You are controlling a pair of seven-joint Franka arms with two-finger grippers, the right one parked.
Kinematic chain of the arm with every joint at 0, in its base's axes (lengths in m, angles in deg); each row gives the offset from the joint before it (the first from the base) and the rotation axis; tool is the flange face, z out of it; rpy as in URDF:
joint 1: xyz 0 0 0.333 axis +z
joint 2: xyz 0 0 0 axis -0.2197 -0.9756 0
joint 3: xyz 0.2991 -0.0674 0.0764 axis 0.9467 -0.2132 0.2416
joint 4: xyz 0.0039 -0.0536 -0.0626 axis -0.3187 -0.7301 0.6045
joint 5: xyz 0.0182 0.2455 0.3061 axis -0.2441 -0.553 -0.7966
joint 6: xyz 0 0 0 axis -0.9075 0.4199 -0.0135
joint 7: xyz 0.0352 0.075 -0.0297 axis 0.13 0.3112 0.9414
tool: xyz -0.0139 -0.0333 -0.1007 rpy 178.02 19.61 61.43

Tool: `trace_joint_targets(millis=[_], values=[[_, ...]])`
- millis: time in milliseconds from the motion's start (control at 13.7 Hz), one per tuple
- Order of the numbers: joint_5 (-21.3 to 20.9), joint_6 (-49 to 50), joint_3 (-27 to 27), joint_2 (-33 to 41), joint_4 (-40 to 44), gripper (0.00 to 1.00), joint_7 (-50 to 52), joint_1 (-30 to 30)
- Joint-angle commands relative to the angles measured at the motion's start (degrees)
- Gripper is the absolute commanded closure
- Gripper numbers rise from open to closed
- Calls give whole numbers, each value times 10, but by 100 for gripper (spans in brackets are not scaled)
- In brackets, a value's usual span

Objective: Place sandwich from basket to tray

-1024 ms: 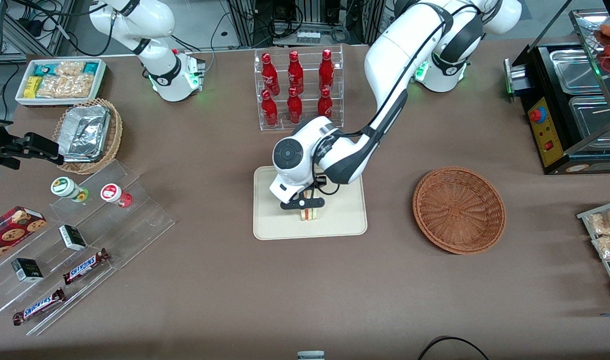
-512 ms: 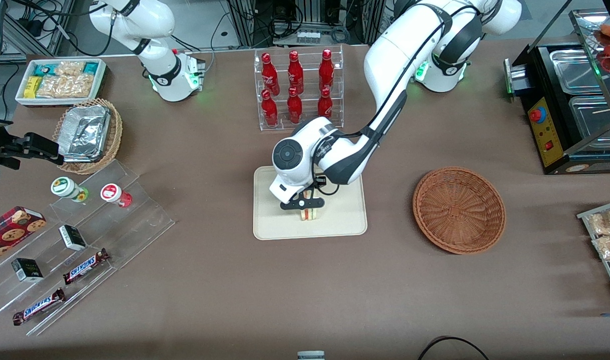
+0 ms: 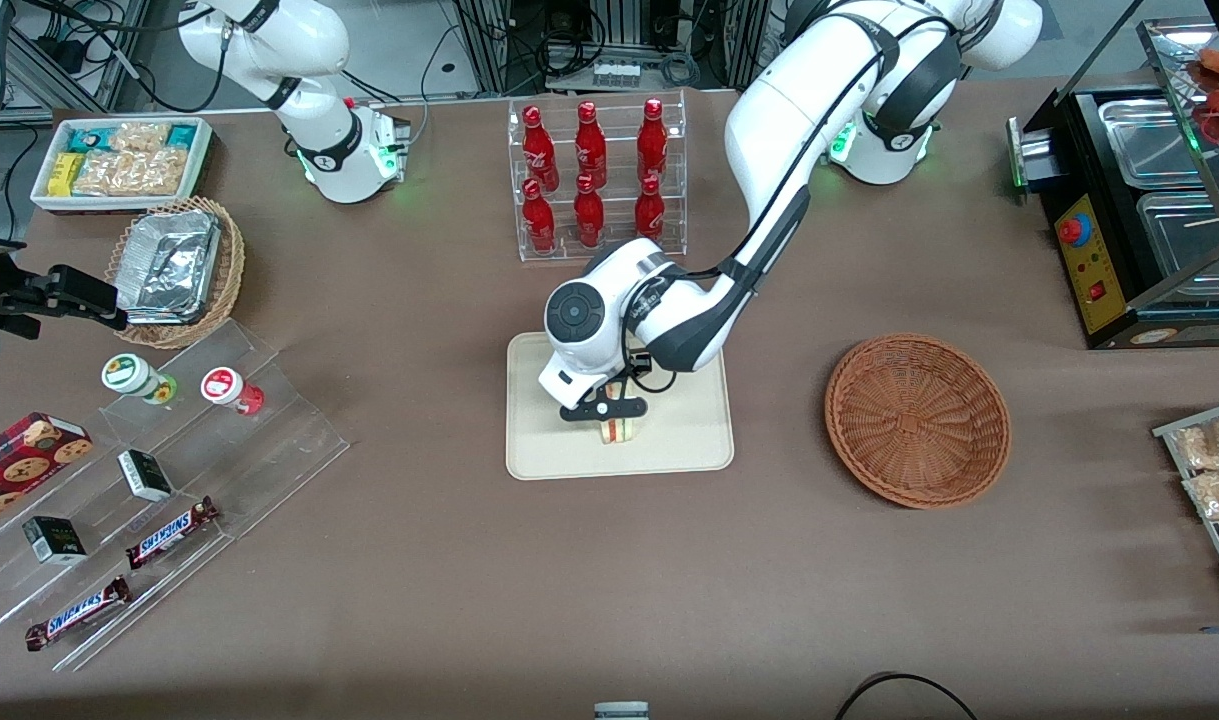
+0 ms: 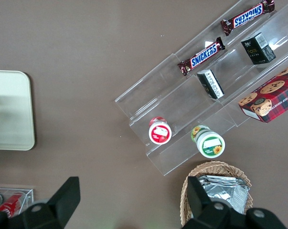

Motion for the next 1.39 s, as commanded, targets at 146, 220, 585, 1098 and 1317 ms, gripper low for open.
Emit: trace_joint_targets(millis=[146, 220, 585, 1098, 1317], values=[[-11, -1, 8, -9, 17, 0, 7, -10], [-11, 0, 8, -7, 17, 0, 7, -10], [-12, 19, 8, 16, 16, 0, 13, -12], [24, 143, 11, 132, 18, 0, 15, -4], [26, 159, 12, 159, 18, 0, 12, 40]])
